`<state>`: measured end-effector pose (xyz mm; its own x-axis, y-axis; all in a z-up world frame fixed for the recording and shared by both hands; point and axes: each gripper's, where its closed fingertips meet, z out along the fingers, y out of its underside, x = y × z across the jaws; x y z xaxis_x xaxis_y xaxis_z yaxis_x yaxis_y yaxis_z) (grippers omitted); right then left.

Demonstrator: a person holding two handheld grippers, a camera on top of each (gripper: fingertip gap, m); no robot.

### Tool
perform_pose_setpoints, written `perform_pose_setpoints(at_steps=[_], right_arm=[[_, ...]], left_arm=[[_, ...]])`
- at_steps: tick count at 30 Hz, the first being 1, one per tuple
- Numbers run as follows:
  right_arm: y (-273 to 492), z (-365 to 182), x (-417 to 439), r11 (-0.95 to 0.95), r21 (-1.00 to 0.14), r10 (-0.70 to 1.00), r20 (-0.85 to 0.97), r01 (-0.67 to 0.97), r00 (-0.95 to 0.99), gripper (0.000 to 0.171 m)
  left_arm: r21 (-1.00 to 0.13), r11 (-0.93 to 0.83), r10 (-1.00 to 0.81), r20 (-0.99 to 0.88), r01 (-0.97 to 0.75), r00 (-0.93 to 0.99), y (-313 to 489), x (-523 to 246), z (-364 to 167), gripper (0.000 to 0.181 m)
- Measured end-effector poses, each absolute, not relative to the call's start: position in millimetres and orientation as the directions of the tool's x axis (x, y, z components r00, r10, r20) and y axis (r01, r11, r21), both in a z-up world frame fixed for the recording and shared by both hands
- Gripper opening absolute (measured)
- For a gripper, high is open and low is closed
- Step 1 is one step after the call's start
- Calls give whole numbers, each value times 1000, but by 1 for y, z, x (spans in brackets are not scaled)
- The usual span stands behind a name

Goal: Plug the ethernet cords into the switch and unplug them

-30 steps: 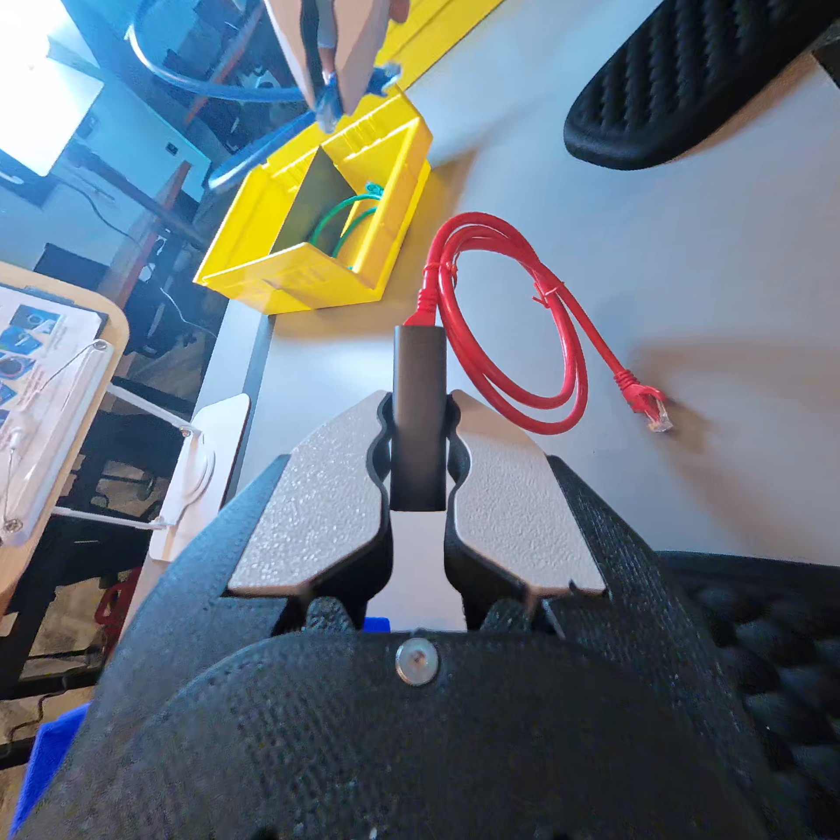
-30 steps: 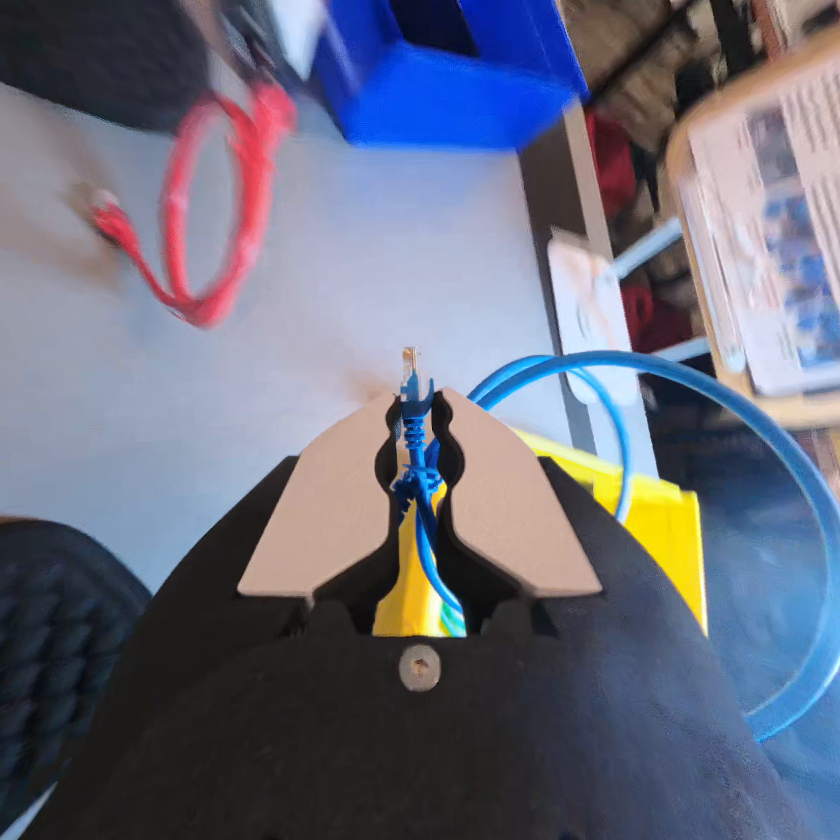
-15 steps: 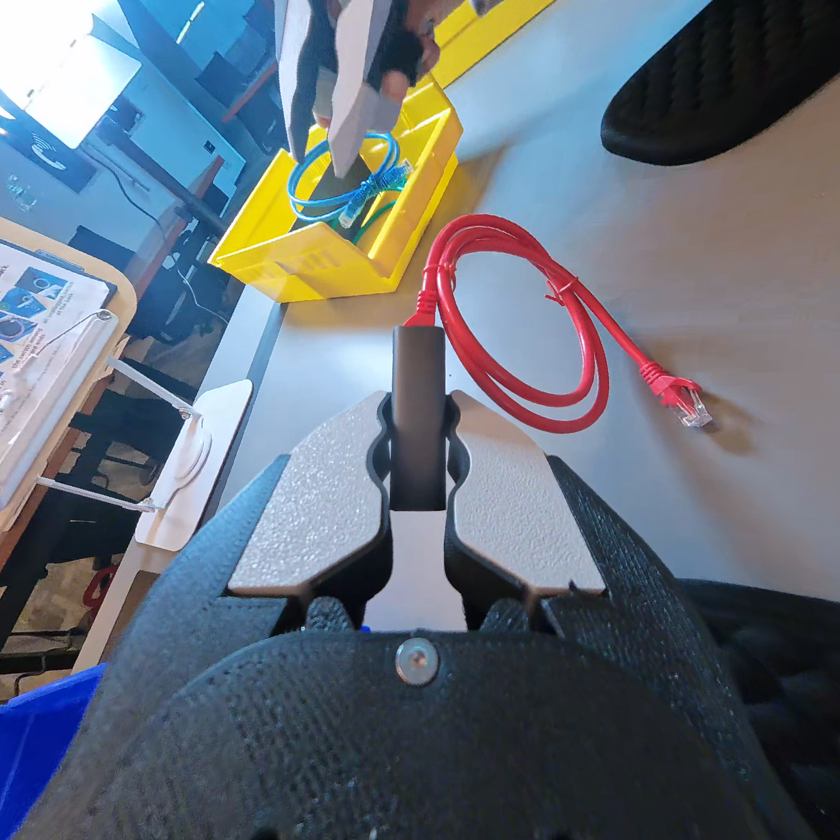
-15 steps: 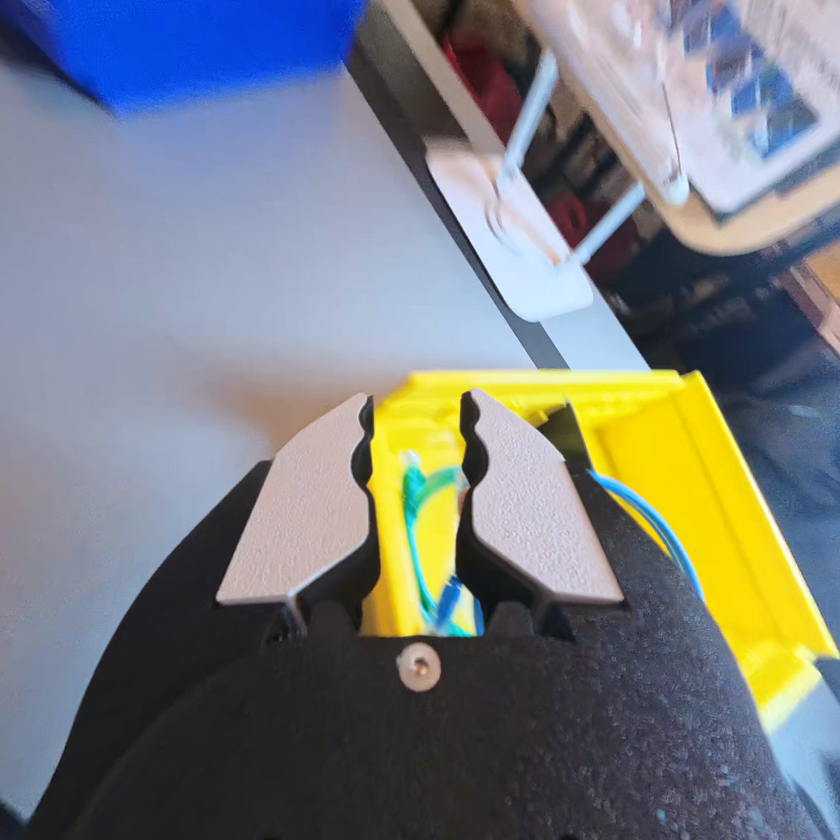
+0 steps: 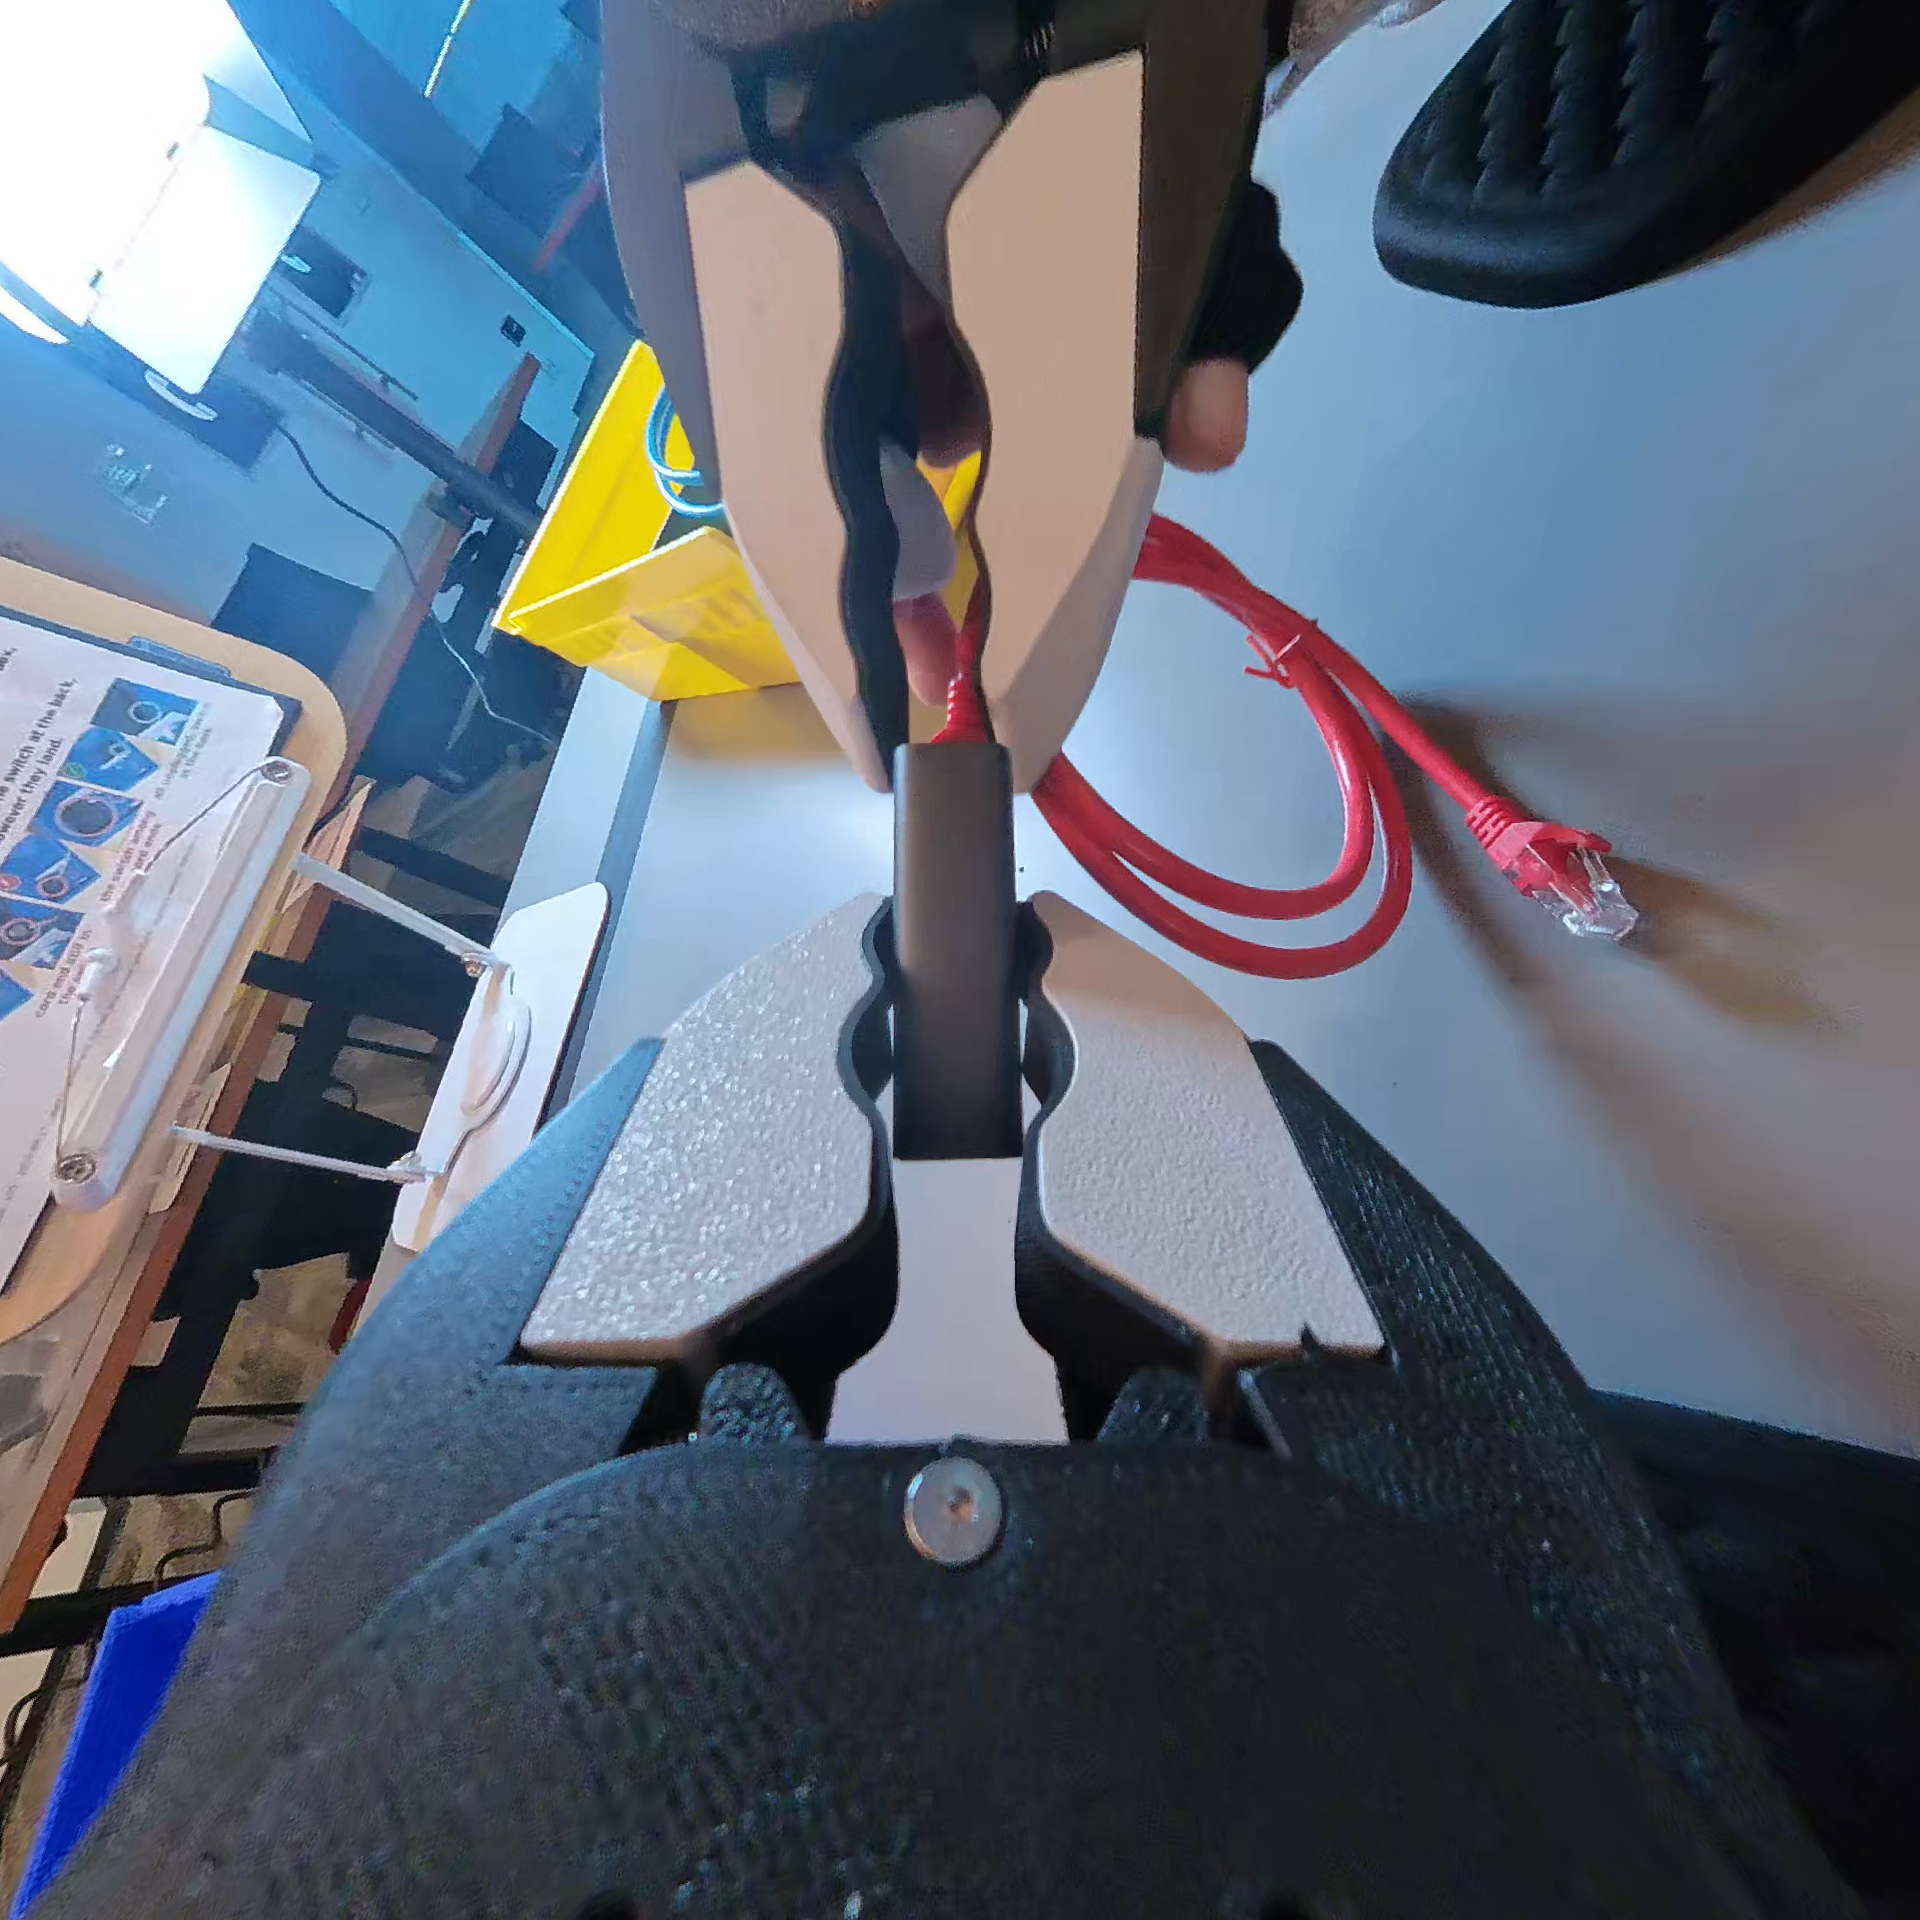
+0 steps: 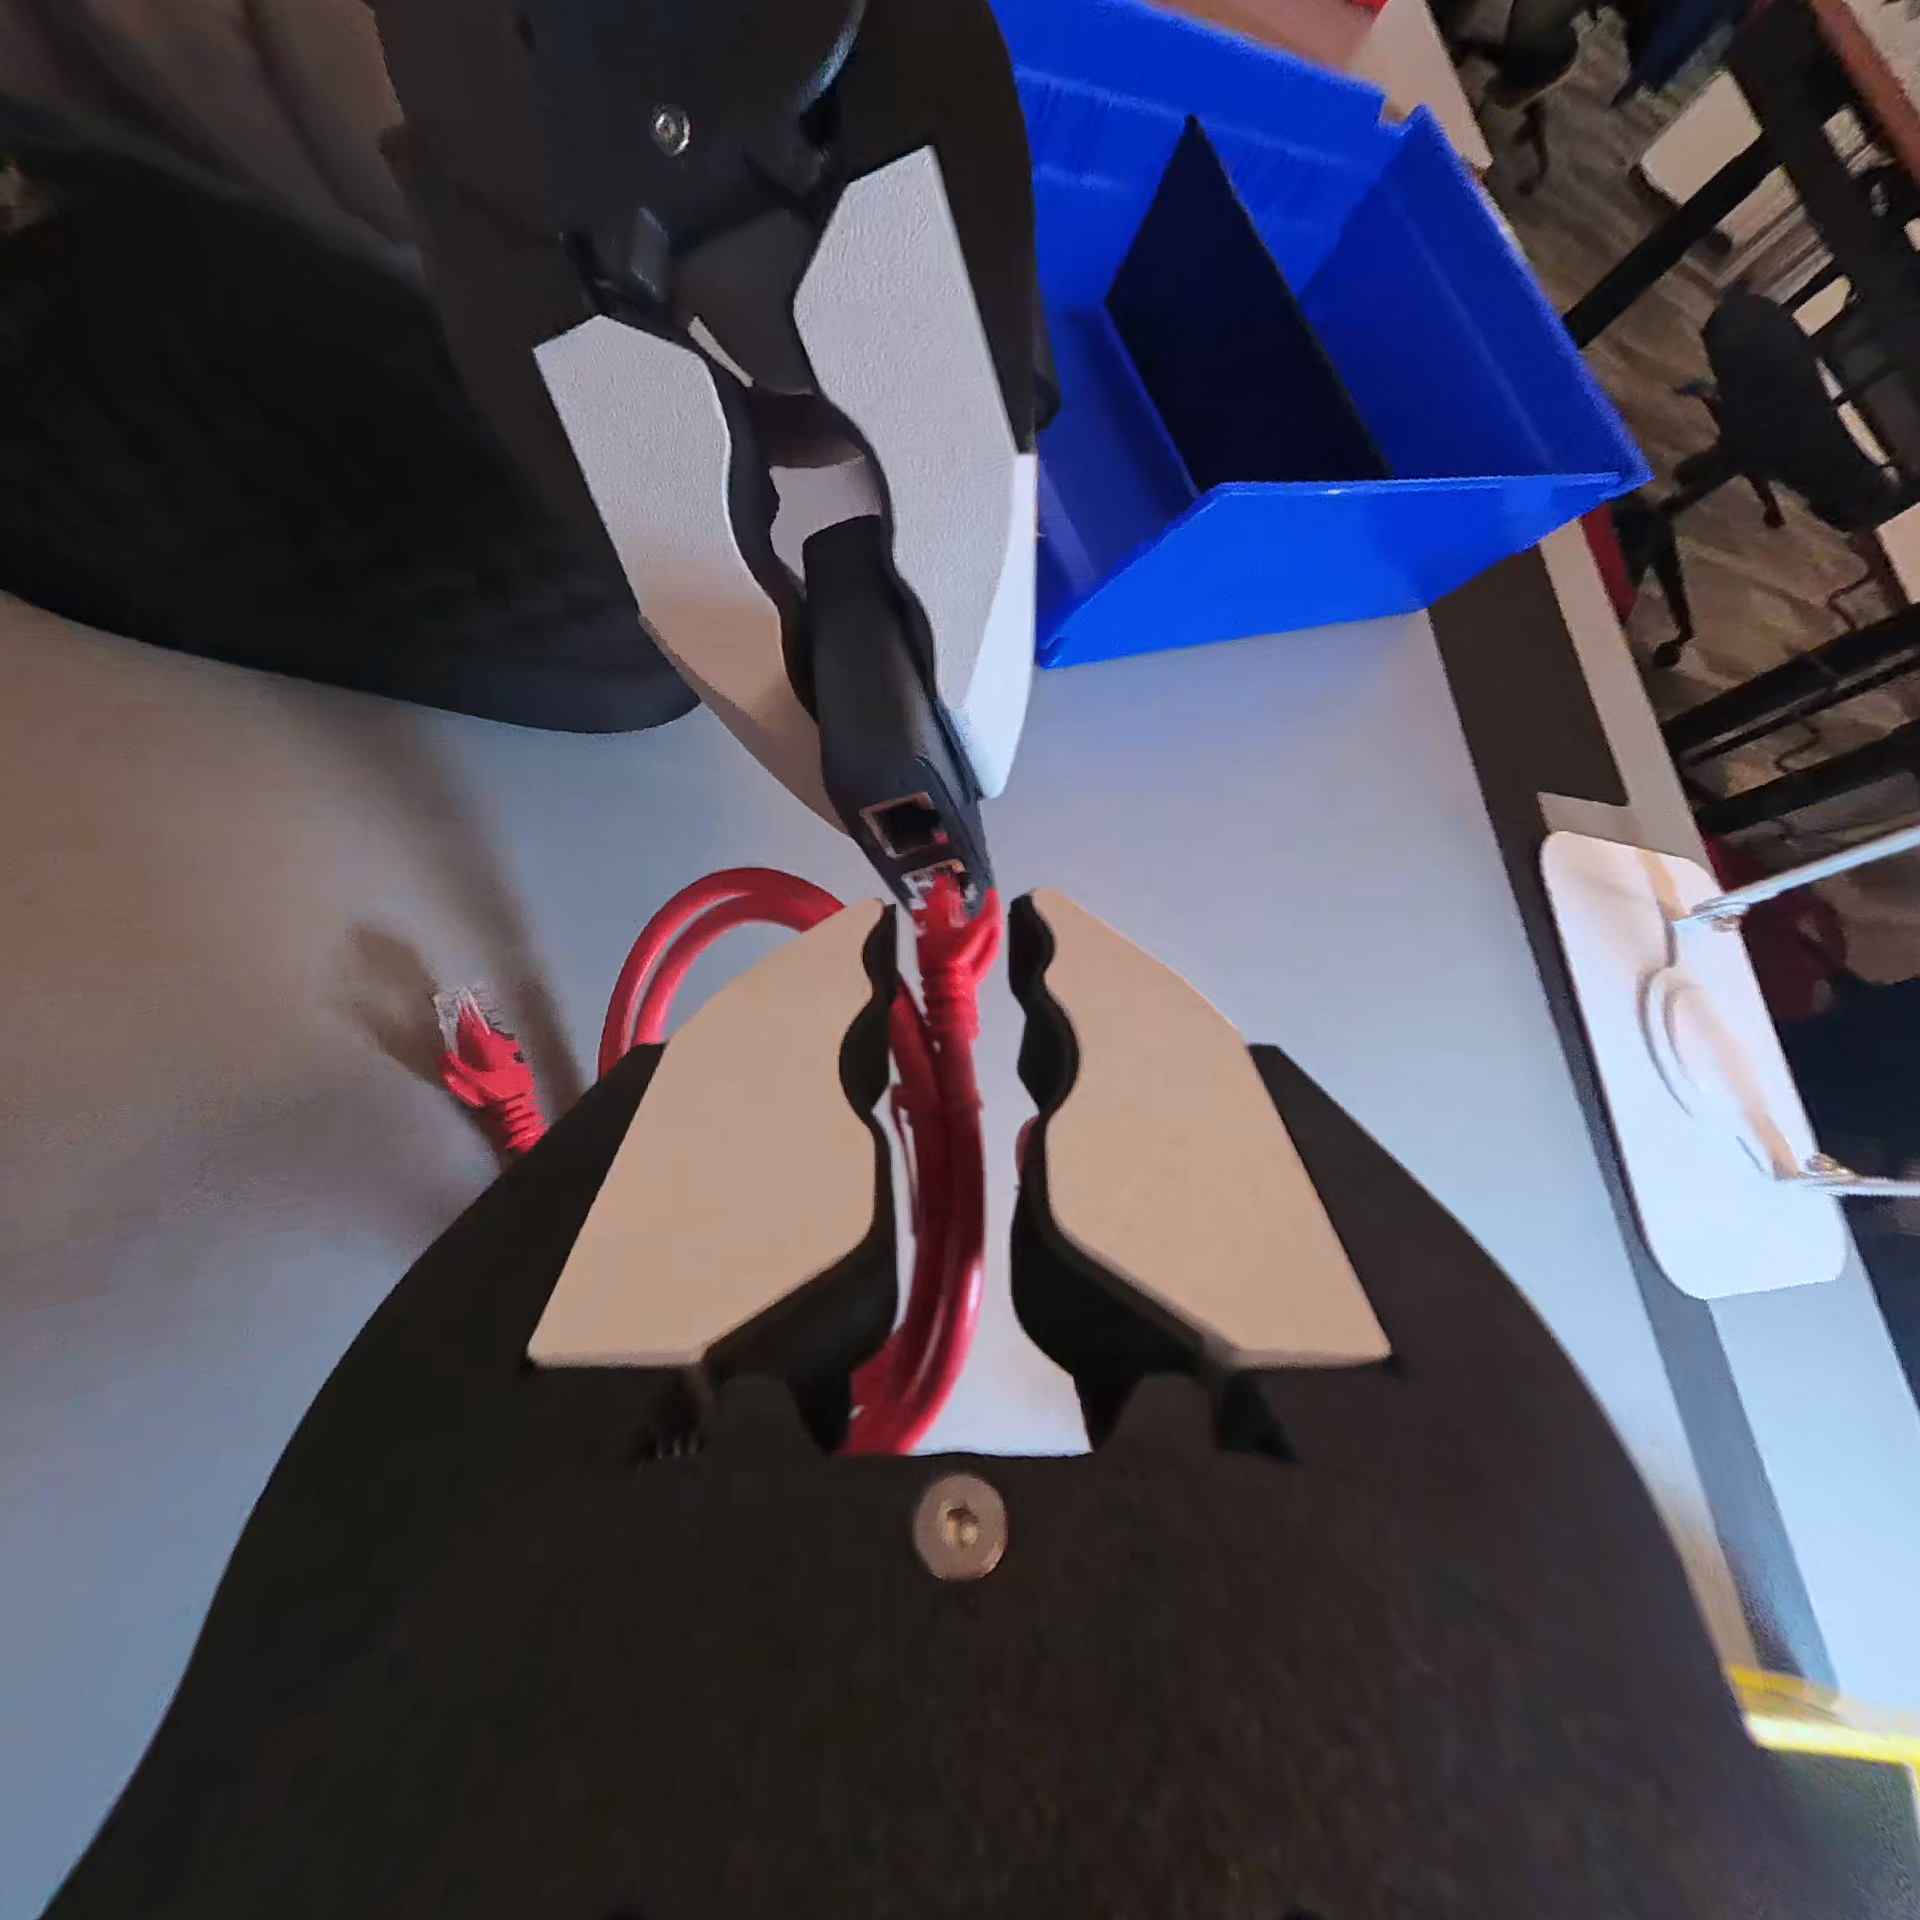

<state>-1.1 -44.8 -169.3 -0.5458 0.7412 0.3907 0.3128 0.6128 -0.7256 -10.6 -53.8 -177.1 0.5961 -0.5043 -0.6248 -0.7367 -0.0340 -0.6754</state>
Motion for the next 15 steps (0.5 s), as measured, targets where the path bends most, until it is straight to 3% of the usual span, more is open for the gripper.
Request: perform_pose_setpoints(at_steps=[15], right_arm=[[-57, -184, 0, 787, -592, 570, 586, 177, -576, 12]], left_arm=[[-592, 28, -571, -670, -805, 473, -66, 1, -178, 22]])
